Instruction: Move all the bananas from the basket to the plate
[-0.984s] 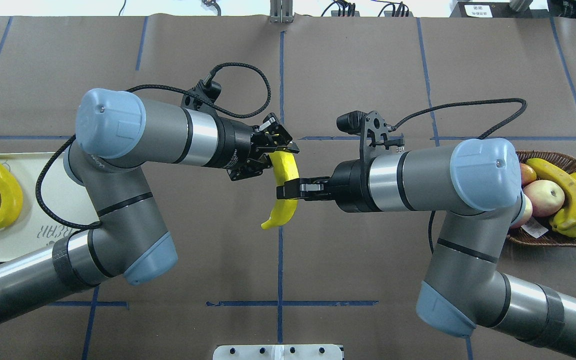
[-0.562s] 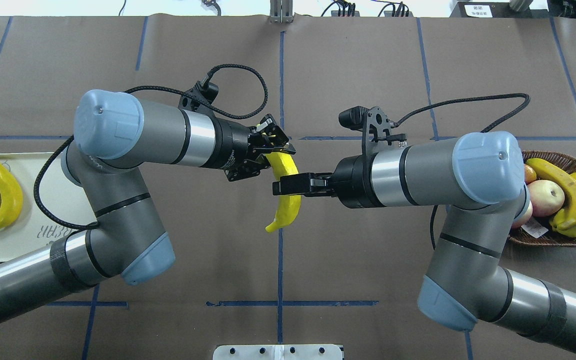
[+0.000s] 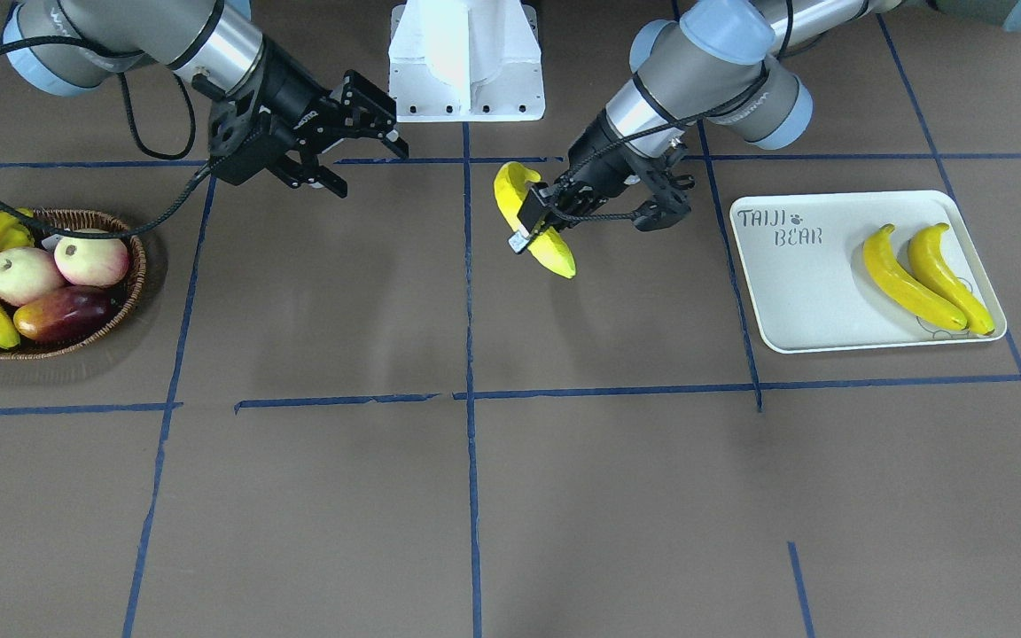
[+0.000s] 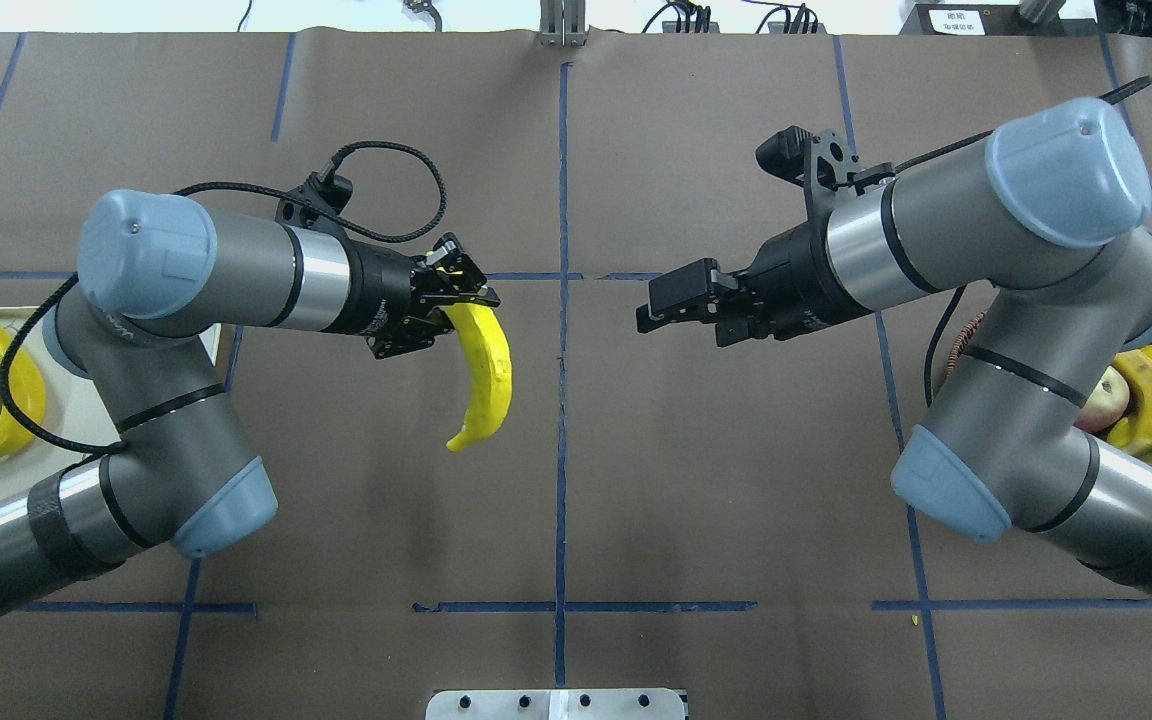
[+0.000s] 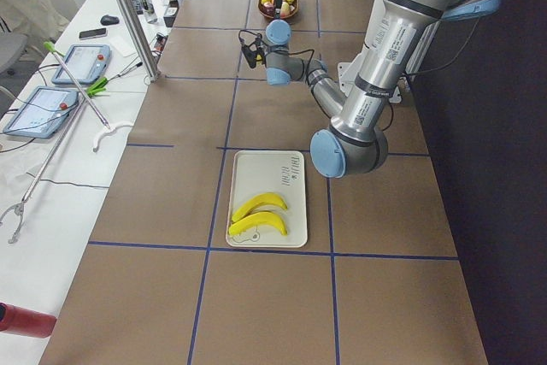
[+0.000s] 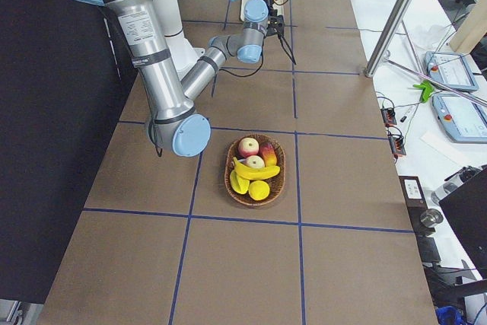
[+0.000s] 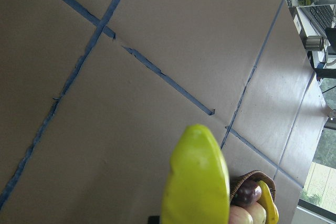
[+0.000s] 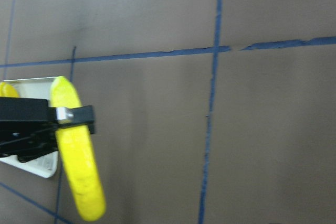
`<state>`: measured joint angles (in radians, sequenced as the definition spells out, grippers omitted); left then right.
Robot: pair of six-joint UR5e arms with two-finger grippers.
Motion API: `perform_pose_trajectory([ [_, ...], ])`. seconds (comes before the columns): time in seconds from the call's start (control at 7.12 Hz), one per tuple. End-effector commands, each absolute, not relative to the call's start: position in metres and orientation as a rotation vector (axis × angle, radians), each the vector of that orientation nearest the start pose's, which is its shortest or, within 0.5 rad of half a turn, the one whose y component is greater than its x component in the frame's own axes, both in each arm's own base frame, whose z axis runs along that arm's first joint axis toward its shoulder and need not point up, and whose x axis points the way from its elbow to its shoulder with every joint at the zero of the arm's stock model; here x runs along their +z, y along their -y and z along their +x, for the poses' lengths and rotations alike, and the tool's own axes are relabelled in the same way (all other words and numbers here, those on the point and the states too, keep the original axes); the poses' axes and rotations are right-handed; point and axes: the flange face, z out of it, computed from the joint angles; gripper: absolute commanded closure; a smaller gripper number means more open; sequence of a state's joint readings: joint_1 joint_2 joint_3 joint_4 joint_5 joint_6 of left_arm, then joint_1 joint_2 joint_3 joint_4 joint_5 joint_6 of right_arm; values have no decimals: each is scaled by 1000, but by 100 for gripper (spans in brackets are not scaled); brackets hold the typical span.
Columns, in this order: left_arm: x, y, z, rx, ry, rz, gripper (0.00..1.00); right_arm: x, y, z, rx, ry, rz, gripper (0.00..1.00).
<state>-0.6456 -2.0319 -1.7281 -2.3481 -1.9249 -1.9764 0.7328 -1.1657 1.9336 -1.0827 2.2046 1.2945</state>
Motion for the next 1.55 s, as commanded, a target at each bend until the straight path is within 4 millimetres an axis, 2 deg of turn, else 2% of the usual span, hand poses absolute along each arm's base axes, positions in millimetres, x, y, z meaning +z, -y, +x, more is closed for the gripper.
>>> perform_pose_trajectory([
  [0.0,306,477,380,-742,-1331,-101,100,244,464,-340,-35,1098,97,0],
  [0.14,336,483,345,-784,-1293,-84,100,263,475,-319,-6,1057,95,0],
  [0.28,369,483,317,-740,-1244,-94,100,287,482,-295,21,1027,98,0],
  [0.42,402,483,284,-704,-1201,-109,100,326,478,-286,-31,975,100,0],
  [0.56,439,480,256,-677,-1152,-96,100,351,484,-269,-68,940,121,0],
  [0.7,470,472,240,-670,-1103,-78,100,373,483,-250,-103,914,136,0],
  [0.84,505,467,220,-722,-1047,-94,100,387,486,-228,-106,907,143,0],
  [0.98,534,472,215,-776,-990,-76,95,395,487,-211,-111,907,149,0],
  [1.12,574,478,218,-821,-913,-71,95,396,487,-206,-107,913,144,0],
  [1.26,599,482,222,-830,-881,-94,95,395,487,-206,-109,916,148,0],
  [1.41,605,482,223,-832,-870,-98,89,391,486,-204,-111,924,150,0],
])
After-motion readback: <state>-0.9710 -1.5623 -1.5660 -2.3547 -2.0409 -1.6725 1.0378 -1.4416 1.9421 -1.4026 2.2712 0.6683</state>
